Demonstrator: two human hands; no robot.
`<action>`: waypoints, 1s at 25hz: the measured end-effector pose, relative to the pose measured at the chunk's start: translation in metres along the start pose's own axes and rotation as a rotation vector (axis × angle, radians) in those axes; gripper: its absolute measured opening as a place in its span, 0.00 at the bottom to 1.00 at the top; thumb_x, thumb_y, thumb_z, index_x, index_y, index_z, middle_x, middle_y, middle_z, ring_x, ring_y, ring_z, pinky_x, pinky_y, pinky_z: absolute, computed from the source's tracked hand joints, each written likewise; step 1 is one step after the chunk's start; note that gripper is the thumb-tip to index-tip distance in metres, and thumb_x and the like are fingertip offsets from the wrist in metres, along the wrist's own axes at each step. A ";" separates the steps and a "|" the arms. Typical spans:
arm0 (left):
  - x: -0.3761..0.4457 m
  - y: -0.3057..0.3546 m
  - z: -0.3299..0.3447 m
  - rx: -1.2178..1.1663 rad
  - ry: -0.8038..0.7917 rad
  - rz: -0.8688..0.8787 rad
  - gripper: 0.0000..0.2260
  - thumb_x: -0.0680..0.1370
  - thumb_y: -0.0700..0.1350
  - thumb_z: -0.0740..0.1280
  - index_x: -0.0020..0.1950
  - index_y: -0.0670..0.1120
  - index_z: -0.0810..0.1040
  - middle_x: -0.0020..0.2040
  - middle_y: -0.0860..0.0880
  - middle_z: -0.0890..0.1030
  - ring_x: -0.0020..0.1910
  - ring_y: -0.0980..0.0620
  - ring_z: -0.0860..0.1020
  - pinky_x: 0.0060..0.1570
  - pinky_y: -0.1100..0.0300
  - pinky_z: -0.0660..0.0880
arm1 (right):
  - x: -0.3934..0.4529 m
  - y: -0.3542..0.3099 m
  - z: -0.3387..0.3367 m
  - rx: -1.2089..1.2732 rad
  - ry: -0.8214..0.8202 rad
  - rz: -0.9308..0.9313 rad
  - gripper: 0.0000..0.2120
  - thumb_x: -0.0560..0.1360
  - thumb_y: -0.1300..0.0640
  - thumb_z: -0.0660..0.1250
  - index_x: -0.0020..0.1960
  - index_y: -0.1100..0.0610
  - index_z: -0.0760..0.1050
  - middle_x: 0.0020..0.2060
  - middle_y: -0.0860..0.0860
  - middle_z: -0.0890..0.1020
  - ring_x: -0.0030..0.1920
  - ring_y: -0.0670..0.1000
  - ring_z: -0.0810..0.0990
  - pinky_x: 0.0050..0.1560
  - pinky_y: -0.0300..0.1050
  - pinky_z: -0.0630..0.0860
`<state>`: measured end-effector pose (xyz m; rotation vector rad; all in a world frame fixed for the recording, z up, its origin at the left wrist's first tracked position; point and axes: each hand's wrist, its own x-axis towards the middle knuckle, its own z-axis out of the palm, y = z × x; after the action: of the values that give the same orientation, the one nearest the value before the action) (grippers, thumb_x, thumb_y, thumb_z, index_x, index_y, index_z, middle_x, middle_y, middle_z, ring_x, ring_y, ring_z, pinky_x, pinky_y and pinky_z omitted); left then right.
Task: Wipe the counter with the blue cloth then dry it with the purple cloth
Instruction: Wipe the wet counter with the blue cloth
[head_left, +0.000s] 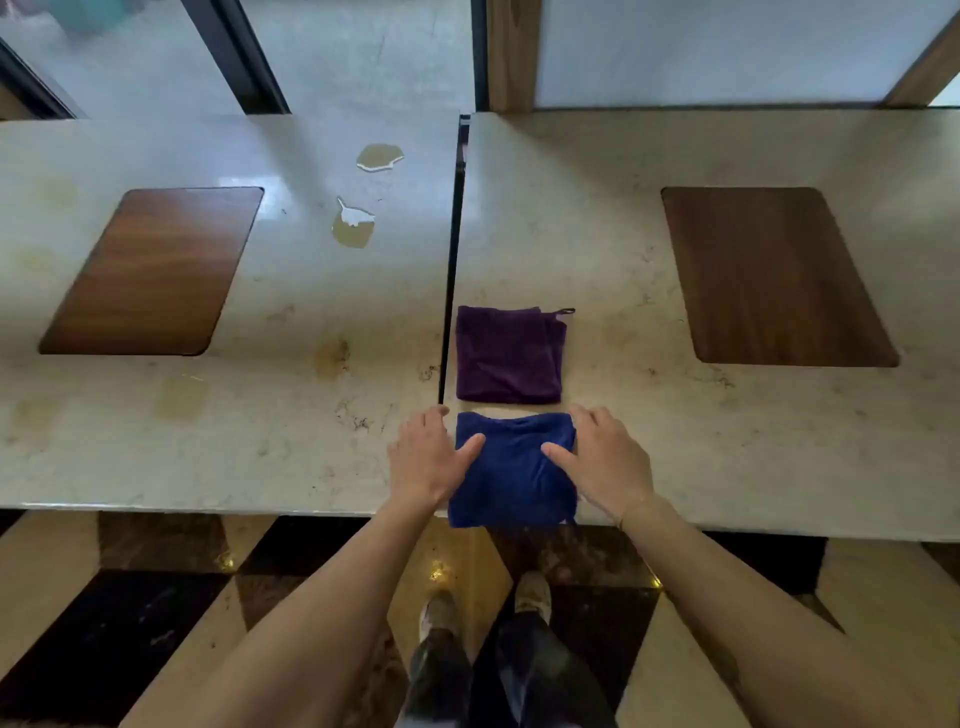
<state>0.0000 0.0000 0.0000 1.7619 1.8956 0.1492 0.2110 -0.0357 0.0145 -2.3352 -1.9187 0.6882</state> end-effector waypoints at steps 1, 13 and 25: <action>0.006 0.002 0.001 -0.033 -0.024 -0.010 0.29 0.77 0.61 0.65 0.73 0.47 0.68 0.67 0.47 0.74 0.66 0.46 0.72 0.64 0.48 0.70 | 0.008 -0.001 0.001 -0.011 -0.023 0.006 0.30 0.79 0.39 0.63 0.75 0.53 0.64 0.65 0.53 0.74 0.63 0.55 0.75 0.56 0.52 0.77; 0.021 0.003 0.004 -0.460 -0.156 -0.127 0.10 0.81 0.42 0.66 0.62 0.46 0.75 0.51 0.50 0.80 0.51 0.52 0.77 0.49 0.57 0.74 | 0.025 -0.006 0.011 0.293 -0.080 0.101 0.07 0.76 0.57 0.70 0.50 0.51 0.73 0.51 0.48 0.75 0.49 0.50 0.76 0.49 0.44 0.73; -0.031 -0.041 -0.053 -0.602 -0.151 -0.040 0.06 0.86 0.48 0.52 0.62 0.54 0.63 0.52 0.45 0.80 0.51 0.45 0.79 0.53 0.45 0.77 | -0.013 -0.065 -0.002 0.788 -0.142 -0.016 0.04 0.82 0.57 0.63 0.54 0.51 0.69 0.47 0.51 0.80 0.46 0.52 0.81 0.42 0.47 0.80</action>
<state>-0.0602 -0.0205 0.0369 1.2851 1.5594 0.5002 0.1504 -0.0320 0.0403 -1.7962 -1.3281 1.3317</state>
